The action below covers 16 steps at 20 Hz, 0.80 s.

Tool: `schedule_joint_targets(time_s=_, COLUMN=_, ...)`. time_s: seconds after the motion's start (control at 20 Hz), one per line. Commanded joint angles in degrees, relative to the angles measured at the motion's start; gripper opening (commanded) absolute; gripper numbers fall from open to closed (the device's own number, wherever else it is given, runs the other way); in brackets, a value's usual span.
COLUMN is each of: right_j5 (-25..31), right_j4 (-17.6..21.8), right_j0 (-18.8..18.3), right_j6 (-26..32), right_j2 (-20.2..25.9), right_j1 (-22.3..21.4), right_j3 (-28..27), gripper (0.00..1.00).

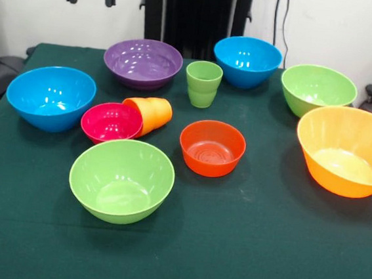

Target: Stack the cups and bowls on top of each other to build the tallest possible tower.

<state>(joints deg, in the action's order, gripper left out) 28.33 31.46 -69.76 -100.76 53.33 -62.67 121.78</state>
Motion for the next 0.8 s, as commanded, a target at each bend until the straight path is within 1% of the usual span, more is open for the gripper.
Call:
schedule_joint_targets(time_s=0.05, right_j5=13.63, right_j4=-9.26, right_j0=-0.47, right_j6=2.75, right_j2=-0.8, right_j1=-2.11, right_j3=-0.49, gripper=1.0)
schedule_joint_targets(time_s=0.2, right_j5=17.39, right_j4=-11.08, right_j0=-0.26, right_j6=4.88, right_j2=-0.47, right_j1=-2.32, right_j3=-2.78, gripper=1.0)
schedule_joint_targets(time_s=0.25, right_j5=17.85, right_j4=-10.67, right_j0=0.95, right_j6=4.53, right_j2=-1.05, right_j1=-1.36, right_j3=-5.11, gripper=1.0)
schedule_joint_targets(time_s=0.35, right_j5=18.91, right_j4=-9.03, right_j0=3.43, right_j6=4.3, right_j2=-2.37, right_j1=1.96, right_j3=-10.57, gripper=1.0)
schedule_joint_targets(time_s=0.45, right_j5=21.34, right_j4=-6.65, right_j0=7.17, right_j6=2.63, right_j2=-4.97, right_j1=5.7, right_j3=-17.48, gripper=1.0)
schedule_joint_targets(time_s=0.55, right_j5=23.12, right_j4=-4.29, right_j0=10.17, right_j6=2.4, right_j2=-6.57, right_j1=9.06, right_j3=-23.44, gripper=1.0)
schedule_joint_targets(time_s=0.6, right_j5=23.62, right_j4=-3.16, right_j0=11.47, right_j6=2.27, right_j2=-7.24, right_j1=10.3, right_j3=-25.86, gripper=1.0)
schedule_joint_targets(time_s=0.65, right_j5=22.48, right_j4=-2.2, right_j0=12.61, right_j6=2.09, right_j2=-7.76, right_j1=11.37, right_j3=-27.6, gripper=1.0)
schedule_joint_targets(time_s=0.75, right_j5=23.7, right_j4=-2.08, right_j0=14.64, right_j6=2.54, right_j2=-8.67, right_j1=14.18, right_j3=-30.88, gripper=1.0)
schedule_joint_targets(time_s=0.8, right_j5=24.83, right_j4=-1.55, right_j0=15.53, right_j6=3.71, right_j2=-8.99, right_j1=15.58, right_j3=-32.48, gripper=1.0)
